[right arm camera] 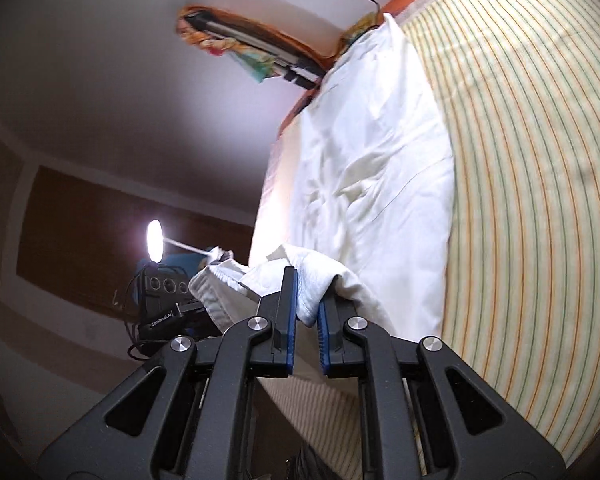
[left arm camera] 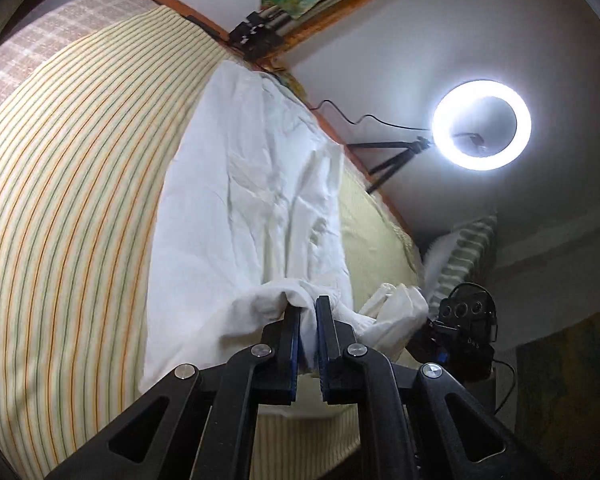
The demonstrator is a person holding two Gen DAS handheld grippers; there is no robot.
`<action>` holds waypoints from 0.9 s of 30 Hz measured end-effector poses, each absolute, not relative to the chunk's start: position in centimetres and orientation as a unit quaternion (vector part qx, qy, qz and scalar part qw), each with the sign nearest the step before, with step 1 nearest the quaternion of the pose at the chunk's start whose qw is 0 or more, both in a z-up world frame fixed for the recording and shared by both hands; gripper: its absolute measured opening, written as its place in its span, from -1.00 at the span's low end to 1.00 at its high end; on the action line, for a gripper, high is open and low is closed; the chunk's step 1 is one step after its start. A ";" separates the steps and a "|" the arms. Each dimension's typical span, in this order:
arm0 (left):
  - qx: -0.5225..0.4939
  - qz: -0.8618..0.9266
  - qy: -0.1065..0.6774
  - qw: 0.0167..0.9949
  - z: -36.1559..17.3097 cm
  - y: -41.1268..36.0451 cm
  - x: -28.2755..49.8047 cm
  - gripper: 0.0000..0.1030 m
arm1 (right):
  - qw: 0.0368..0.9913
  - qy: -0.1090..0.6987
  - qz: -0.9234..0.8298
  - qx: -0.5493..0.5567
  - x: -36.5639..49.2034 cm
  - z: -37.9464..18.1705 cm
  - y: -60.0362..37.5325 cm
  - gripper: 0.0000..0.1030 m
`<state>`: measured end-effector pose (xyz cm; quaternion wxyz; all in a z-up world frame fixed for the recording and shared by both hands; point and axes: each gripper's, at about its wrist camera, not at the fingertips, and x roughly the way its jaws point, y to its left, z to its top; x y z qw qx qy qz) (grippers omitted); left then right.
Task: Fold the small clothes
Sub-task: 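Lift the hem and fold it toward the collar with both grippers, then open both grippers to release the folded hem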
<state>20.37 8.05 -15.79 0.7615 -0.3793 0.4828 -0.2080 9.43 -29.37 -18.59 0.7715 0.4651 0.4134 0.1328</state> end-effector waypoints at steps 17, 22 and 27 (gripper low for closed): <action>-0.389 -0.175 0.430 0.796 -15.4 12.4 23.0 0.16 | 0.782 0.397 0.099 0.471 10.0 -19.1 -32.8 0.04; -0.336 -0.162 0.454 0.809 -17.2 12.4 20.9 0.11 | 0.807 0.420 0.065 0.410 7.9 -18.9 -32.2 0.03; -0.312 -0.158 0.500 0.793 -20.8 9.7 20.8 -0.32 | 0.798 0.465 0.059 0.380 8.2 -21.3 -30.5 -0.27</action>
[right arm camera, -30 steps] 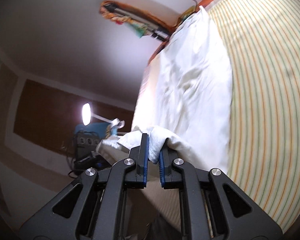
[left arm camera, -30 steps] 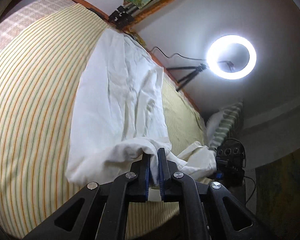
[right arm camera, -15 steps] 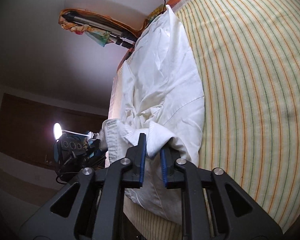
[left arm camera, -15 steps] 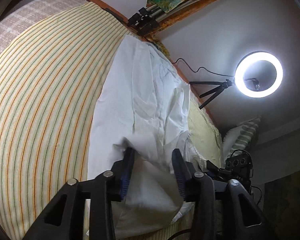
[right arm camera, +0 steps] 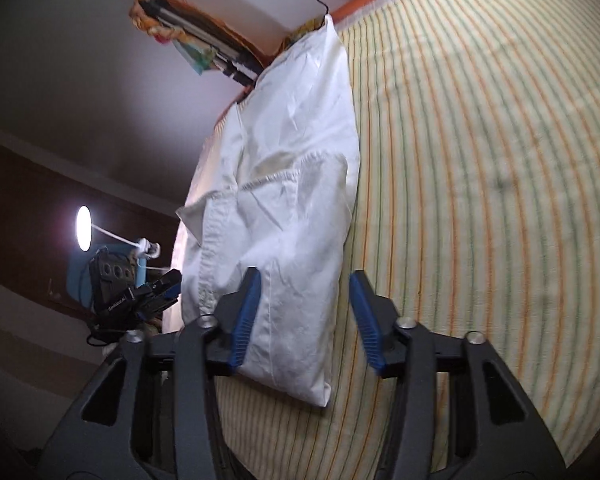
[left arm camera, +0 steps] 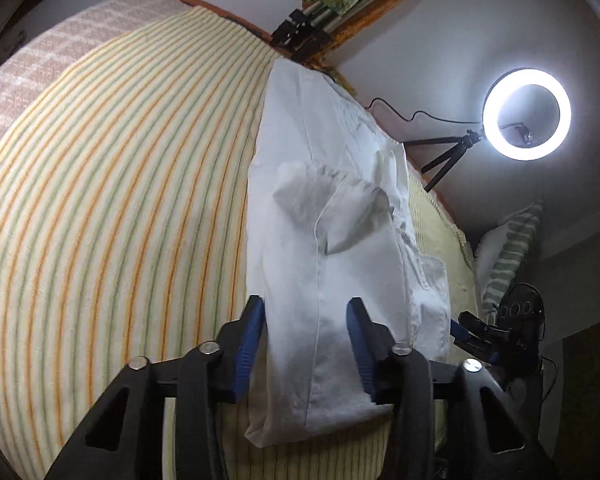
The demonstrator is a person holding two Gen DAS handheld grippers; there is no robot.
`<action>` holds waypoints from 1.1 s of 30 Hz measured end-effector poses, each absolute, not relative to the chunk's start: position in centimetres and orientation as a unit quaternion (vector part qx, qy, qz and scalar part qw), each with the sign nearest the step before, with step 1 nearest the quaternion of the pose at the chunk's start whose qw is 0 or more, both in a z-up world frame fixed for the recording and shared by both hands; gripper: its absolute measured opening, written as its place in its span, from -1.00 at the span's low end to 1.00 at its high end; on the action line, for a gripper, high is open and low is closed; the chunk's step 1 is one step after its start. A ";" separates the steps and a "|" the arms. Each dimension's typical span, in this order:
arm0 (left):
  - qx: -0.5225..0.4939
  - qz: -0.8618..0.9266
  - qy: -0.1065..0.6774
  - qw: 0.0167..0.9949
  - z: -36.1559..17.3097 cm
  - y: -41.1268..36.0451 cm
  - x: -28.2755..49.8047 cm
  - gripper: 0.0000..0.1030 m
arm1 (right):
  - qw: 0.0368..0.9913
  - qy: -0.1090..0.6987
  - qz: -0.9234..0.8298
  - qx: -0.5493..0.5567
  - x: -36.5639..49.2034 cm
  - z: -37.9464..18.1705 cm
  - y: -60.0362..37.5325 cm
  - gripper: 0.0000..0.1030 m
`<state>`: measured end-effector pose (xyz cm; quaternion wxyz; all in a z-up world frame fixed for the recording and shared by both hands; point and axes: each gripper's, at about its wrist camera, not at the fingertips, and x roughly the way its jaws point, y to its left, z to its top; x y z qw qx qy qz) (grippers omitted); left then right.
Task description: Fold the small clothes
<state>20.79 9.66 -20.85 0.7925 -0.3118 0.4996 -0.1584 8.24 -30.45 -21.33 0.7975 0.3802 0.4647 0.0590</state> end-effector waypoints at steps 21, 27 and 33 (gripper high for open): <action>-0.231 -0.139 0.472 0.840 -19.9 7.4 23.1 -0.59 | 0.868 0.476 0.056 0.130 11.1 -18.7 -24.8 -0.57; -0.345 -0.207 0.442 0.802 -19.9 10.3 22.8 -0.79 | 0.827 0.413 0.164 0.345 10.1 -20.0 -30.3 -0.72; -0.323 -0.178 0.472 0.801 -22.1 10.6 24.0 -0.43 | 0.784 0.466 0.145 0.383 10.9 -24.1 -32.8 -0.57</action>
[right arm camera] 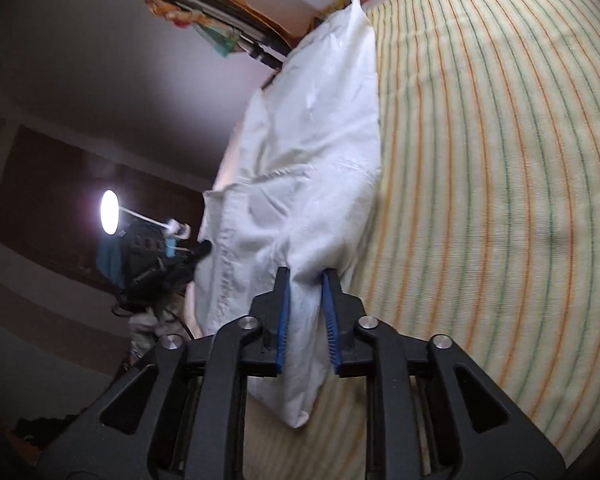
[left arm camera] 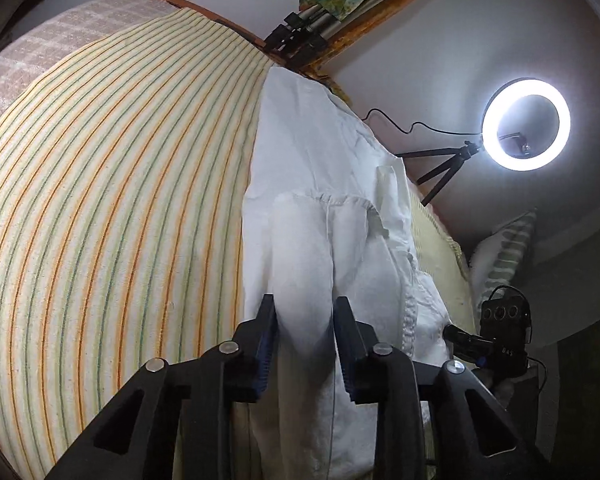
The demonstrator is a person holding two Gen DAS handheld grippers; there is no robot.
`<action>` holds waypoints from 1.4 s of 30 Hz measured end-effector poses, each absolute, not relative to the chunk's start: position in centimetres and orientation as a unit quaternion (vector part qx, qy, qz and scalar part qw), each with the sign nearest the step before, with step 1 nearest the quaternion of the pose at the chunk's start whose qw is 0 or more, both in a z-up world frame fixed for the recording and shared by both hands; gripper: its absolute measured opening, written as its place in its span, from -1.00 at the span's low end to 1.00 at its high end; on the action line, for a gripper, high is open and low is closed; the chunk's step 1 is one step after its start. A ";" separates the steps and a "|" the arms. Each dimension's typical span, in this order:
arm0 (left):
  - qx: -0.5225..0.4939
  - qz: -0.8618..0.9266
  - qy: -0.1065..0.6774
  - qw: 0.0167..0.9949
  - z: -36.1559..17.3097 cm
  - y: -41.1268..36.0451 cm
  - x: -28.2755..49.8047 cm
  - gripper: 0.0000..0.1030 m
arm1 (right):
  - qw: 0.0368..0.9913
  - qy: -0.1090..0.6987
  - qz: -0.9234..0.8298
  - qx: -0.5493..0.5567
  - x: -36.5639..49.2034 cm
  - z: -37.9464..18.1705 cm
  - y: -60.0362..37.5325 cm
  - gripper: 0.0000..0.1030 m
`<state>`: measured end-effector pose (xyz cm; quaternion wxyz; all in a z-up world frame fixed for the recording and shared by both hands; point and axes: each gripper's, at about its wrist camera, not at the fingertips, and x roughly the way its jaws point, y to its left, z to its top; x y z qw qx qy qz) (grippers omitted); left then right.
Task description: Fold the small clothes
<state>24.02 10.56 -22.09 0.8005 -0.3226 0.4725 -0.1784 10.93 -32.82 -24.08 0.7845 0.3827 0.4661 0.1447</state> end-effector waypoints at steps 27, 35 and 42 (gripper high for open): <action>-0.158 -0.108 0.442 0.876 -17.0 8.7 29.9 0.01 | 0.881 0.417 0.075 0.211 17.9 -17.4 -34.8 -0.41; -0.137 -0.114 0.463 0.868 -18.9 6.4 34.7 -0.02 | 0.853 0.483 0.110 0.164 24.5 -21.7 -32.4 -0.41; -0.150 -0.093 0.489 0.854 -21.3 7.6 38.7 -0.01 | 0.854 0.483 0.079 0.175 28.3 -23.7 -35.4 -0.46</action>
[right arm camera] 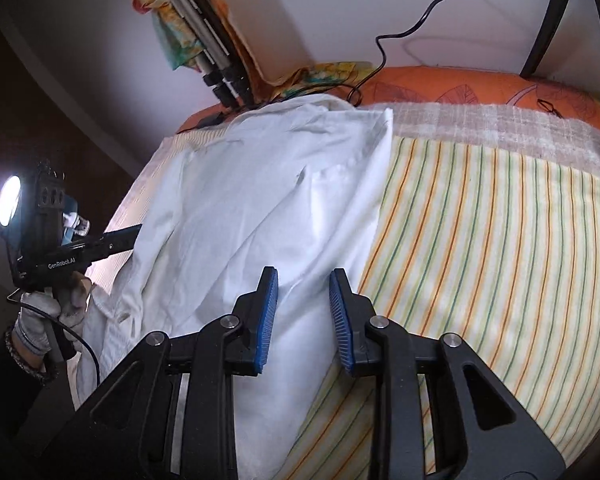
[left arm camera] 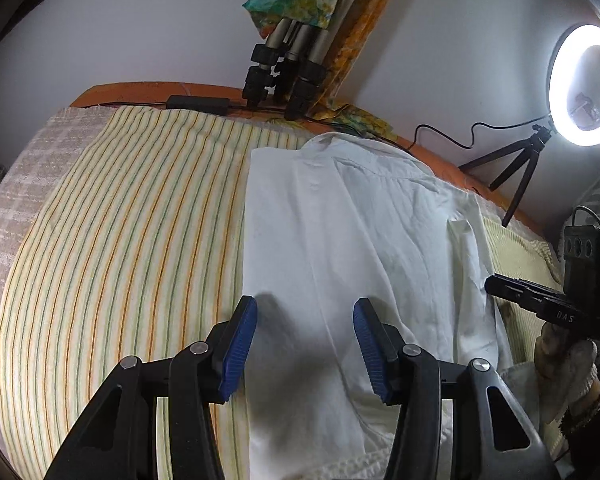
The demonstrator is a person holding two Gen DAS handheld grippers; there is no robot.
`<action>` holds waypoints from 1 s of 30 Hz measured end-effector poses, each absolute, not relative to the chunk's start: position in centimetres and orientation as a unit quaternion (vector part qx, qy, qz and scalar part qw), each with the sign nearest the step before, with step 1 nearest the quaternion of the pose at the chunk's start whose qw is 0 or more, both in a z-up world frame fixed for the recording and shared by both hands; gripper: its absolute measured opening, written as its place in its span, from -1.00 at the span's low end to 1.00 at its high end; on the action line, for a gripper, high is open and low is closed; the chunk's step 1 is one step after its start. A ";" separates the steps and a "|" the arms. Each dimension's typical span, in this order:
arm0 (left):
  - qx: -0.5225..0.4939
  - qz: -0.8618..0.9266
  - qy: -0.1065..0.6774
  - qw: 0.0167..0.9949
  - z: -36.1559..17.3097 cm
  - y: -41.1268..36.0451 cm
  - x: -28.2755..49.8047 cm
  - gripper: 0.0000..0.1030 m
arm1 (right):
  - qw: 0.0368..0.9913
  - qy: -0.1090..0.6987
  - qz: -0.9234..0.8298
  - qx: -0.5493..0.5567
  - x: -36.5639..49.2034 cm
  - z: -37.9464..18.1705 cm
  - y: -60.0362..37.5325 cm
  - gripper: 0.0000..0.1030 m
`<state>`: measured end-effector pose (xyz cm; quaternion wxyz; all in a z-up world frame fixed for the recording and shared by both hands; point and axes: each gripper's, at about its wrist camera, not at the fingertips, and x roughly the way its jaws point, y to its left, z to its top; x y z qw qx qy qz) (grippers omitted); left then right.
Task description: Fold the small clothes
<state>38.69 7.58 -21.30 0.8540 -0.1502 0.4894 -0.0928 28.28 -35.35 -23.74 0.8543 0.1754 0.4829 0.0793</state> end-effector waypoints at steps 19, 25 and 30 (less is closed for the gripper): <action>-0.112 -0.065 0.481 0.867 -22.3 8.1 47.9 0.33 | 0.868 0.472 0.022 0.149 35.2 -24.2 -38.9 -0.46; -0.055 -0.057 0.466 0.881 -22.7 6.2 48.5 -0.16 | 0.868 0.465 0.036 0.172 35.3 -24.4 -39.5 -0.65; -0.128 -0.078 0.472 0.869 -22.6 7.5 49.4 -1.00 | 0.866 0.466 0.044 0.175 35.3 -24.3 -39.5 -0.89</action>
